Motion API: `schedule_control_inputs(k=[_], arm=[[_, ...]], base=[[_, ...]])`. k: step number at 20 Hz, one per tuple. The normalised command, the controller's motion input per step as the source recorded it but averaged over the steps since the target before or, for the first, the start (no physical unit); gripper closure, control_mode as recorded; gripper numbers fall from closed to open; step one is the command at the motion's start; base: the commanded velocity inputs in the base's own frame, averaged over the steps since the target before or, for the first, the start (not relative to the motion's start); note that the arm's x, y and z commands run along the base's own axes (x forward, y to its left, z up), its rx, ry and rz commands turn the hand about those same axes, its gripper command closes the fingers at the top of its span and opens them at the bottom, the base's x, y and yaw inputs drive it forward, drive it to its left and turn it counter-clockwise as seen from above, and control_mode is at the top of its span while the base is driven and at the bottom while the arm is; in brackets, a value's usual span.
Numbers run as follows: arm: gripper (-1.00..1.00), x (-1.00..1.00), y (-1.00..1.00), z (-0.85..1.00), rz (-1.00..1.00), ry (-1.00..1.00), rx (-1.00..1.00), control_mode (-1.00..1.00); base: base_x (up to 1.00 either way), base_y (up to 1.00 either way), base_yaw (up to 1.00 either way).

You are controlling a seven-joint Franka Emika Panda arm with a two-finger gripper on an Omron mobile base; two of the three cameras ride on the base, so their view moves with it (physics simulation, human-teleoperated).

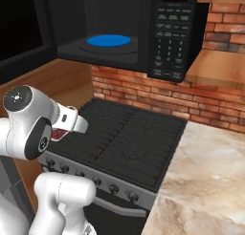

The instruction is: Transport the steak from the fridge to the microwave and turn on the microwave.

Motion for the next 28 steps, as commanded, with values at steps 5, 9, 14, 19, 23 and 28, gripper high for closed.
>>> schedule_control_inputs(k=[5,9,14,19,23,28], arm=[[1.0,-0.02,0.0,0.57,0.0,-0.17,-0.2,-1.0],[1.0,0.0,0.0,0.67,0.0,-0.18,-0.22,-1.0],[1.0,0.0,-0.07,0.71,0.01,-0.23,-0.19,-1.0],[1.0,0.0,-0.11,0.66,0.08,-0.19,-0.1,-1.0],[1.0,0.13,-0.17,0.56,0.15,-0.16,-0.02,-1.0],[1.0,0.33,-0.04,0.33,0.06,-0.04,0.0,-1.0]], base=[[0.0,0.0,0.0],[0.0,0.0,0.0],[0.0,0.0,0.0],[0.0,0.0,0.0],[0.0,0.0,0.0],[0.0,0.0,0.0]])
